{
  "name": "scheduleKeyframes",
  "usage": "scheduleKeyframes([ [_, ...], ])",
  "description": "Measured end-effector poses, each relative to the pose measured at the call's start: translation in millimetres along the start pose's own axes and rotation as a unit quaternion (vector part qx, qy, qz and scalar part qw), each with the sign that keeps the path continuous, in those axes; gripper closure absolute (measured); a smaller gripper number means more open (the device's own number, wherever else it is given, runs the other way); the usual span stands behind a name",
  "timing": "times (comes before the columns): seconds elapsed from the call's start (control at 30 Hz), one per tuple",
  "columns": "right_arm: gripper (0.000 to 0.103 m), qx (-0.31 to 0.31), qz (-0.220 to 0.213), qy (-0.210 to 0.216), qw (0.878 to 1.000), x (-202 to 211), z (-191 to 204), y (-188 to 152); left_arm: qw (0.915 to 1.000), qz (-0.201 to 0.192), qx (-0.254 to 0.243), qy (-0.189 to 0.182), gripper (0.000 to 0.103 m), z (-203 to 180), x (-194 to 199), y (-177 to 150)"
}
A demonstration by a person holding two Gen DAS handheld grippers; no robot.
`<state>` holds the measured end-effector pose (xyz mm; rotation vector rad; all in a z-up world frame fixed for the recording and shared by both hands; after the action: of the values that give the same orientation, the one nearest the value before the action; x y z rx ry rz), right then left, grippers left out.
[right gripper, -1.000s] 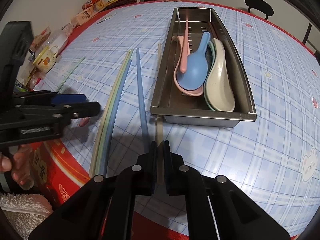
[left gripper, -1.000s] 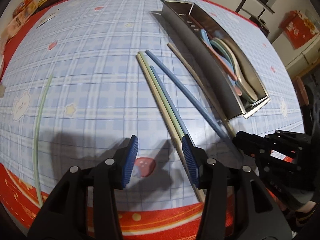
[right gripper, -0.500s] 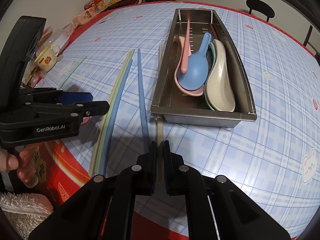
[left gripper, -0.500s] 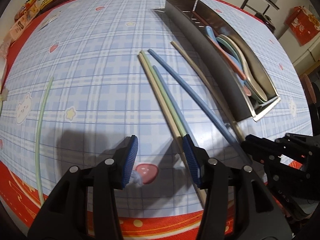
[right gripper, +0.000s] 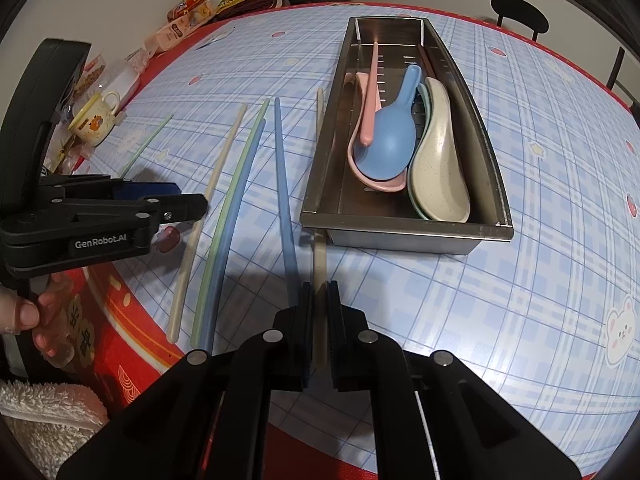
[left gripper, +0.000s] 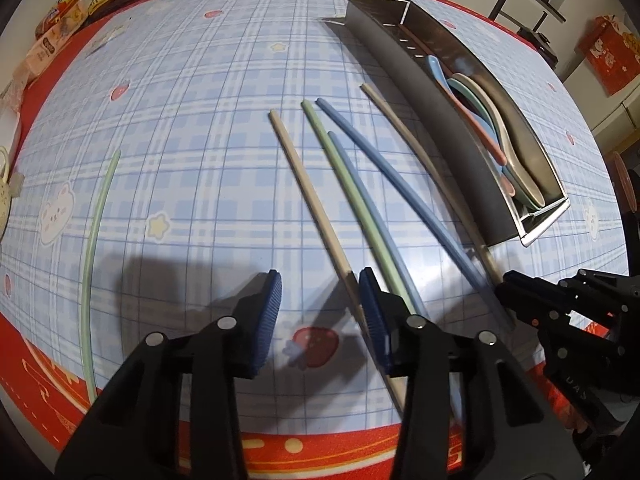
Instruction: Organize utensils
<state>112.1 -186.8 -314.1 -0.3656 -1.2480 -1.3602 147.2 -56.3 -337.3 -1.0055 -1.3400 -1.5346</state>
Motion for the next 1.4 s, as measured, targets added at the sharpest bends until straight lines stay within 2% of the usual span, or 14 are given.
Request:
scheduleKeyframes([
  [0.1, 0.095, -0.004, -0.001, 0.0, 1.0, 0.3, -0.1, -0.5, 1.0, 0.009, -0.002, -0.001, 0.057, -0.6, -1.0, 0.4],
  [0.17, 0.095, -0.005, 0.0, -0.001, 1.0, 0.2, 0.0, -0.7, 0.9997, 0.013, -0.02, 0.005, 0.05, -8.2, -1.8, 2.3],
  [0.3, 0.095, -0.005, 0.001, -0.004, 1.0, -0.8, 0.7, 0.5, 0.9985, 0.006, -0.046, 0.029, 0.052, -15.6, -4.3, 5.9],
  [0.4, 0.095, -0.004, 0.003, -0.005, 1.0, -1.9, 1.3, 1.1, 0.9983, 0.004, -0.045, 0.038, 0.067, -9.1, -3.7, 6.0],
  [0.47, 0.095, -0.006, 0.005, -0.004, 1.0, -2.1, 0.2, 1.7, 0.9986, 0.008, -0.039, 0.034, 0.087, -1.4, -3.6, 5.7],
  [0.6, 0.095, -0.003, 0.015, -0.006, 1.0, -1.2, -0.1, 0.5, 0.9992, 0.017, -0.034, 0.014, 0.092, 10.5, -3.5, -1.8],
  [1.0, 0.095, -0.007, 0.069, -0.008, 0.998, 13.5, 5.8, -37.0, 0.9982, 0.039, -0.017, -0.043, 0.091, 33.2, -0.8, -21.3],
  [1.1, 0.095, -0.015, 0.073, -0.015, 0.997, 12.8, 4.5, -34.2, 0.9982, 0.038, -0.024, -0.041, 0.091, 32.3, -0.1, -22.4],
  [1.4, 0.094, -0.024, 0.051, -0.035, 0.998, 0.9, -5.6, -2.8, 0.9977, 0.035, -0.028, -0.051, 0.09, 32.5, -1.0, -21.3],
])
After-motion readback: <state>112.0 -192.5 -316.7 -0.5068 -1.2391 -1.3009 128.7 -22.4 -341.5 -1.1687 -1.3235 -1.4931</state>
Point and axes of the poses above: each gripper's, at about its wrist camera, not at the fingertips, and x roughly against the way its jaws point, z to its left, y to its top, the point moved 7 cm from there along -x, roughly the way its jaws point, and after that the axes turned 11 degrees about y, right-handed, at the moved point
